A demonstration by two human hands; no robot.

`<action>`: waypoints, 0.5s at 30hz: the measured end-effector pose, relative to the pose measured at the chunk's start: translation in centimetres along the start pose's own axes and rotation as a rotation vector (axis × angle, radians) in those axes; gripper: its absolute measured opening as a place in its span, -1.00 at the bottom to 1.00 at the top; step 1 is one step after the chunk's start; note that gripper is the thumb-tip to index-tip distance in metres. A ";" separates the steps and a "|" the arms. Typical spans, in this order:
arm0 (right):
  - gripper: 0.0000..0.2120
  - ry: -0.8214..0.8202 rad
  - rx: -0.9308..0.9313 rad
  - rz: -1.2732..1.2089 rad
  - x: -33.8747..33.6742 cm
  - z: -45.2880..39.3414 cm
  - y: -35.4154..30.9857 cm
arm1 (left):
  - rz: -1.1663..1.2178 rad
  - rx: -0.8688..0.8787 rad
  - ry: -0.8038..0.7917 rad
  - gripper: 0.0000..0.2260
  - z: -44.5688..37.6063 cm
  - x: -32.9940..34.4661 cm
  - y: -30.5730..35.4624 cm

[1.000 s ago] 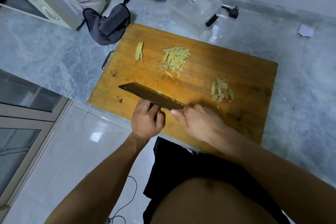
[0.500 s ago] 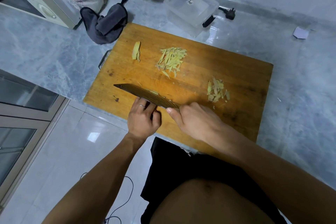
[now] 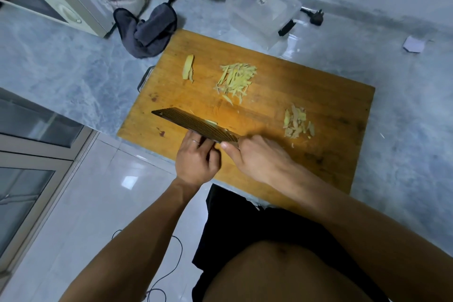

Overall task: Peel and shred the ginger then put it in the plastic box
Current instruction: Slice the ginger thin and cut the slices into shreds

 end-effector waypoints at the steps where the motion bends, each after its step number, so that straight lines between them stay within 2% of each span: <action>1: -0.47 0.014 -0.002 -0.003 -0.2 0.1 0.1 | 0.000 0.002 -0.009 -0.78 0.0 0.0 0.1; 15: -0.48 0.010 0.016 -0.022 -0.6 0.4 0.2 | 0.007 -0.003 0.012 -0.76 -0.2 -0.1 0.0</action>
Point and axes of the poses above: each hand's wrist, its own z-axis away from the middle knuckle, its own x-axis out of the palm, y = z × x, the point moved 6 cm from there along -z, towards the middle knuckle, and after that the axes turned 10 degrees about y, right-handed, at the moved point
